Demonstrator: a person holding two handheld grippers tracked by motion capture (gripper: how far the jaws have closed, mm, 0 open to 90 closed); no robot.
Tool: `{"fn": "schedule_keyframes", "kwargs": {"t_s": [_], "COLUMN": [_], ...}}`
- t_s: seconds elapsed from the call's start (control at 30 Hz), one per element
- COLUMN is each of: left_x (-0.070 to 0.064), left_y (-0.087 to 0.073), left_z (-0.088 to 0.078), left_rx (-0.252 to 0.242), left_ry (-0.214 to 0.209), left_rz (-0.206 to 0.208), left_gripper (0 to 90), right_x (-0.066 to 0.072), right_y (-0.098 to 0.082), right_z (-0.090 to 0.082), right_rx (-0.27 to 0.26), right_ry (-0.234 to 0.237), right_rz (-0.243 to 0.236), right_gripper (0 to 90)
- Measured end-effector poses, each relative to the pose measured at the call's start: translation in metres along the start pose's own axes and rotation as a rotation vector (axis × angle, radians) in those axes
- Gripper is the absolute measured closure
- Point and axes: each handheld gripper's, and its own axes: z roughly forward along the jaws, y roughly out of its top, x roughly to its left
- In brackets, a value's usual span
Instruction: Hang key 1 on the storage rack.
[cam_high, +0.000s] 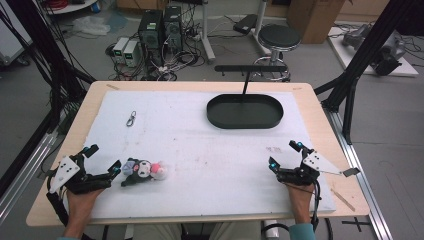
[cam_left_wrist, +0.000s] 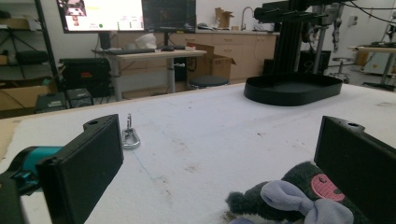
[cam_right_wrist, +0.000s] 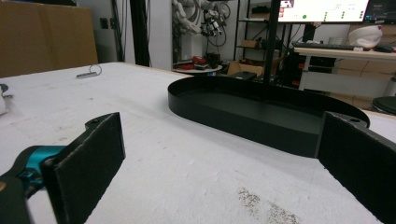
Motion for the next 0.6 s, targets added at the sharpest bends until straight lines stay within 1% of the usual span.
{"fn": "schedule_keyframes", "kwargs": {"t_s": [0.03, 0.1, 0.17, 0.23, 0.3, 0.33, 0.37, 0.47, 0.6], "left_x": [0.0, 0.002, 0.004, 0.006, 0.008, 0.009, 0.009, 0.011, 0.014], "left_y": [0.0, 0.002, 0.005, 0.009, 0.014, 0.018, 0.02, 0.03, 0.043], "left_z": [0.0, 0.0, -0.001, -0.003, -0.004, -0.005, -0.005, -0.005, -0.003], "left_rx": [0.0, 0.027, 0.03, 0.029, 0.043, 0.046, 0.047, 0.068, 0.09], "left_ry": [0.0, -0.016, -0.027, -0.044, -0.061, -0.077, -0.089, -0.142, -0.207], "left_rz": [0.0, 0.004, -0.001, -0.015, -0.015, -0.011, -0.009, 0.008, 0.047], "left_gripper": [1.7, 1.7, 1.7, 1.7, 1.7, 1.7, 1.7, 1.7, 1.7], "right_x": [0.0, 0.0, 0.0, 0.0, 0.0, 0.0, 0.0, 0.0, 0.0], "right_y": [0.0, 0.0, 0.0, 0.0, 0.0, 0.0, 0.0, 0.0, 0.0], "right_z": [0.0, 0.0, 0.0, 0.0, 0.0, 0.0, 0.0, 0.0, 0.0], "right_rx": [-0.001, 0.002, -0.001, 0.002, 0.002, -0.001, 0.001, 0.002, 0.0], "right_ry": [0.0, 0.001, 0.0, -0.002, -0.002, 0.0, -0.001, -0.002, -0.002], "right_rz": [-0.003, -0.002, -0.003, 0.004, 0.004, -0.003, -0.001, 0.003, 0.0], "right_gripper": [0.7, 0.7, 0.7, 0.7, 0.7, 0.7, 0.7, 0.7, 0.7]}}
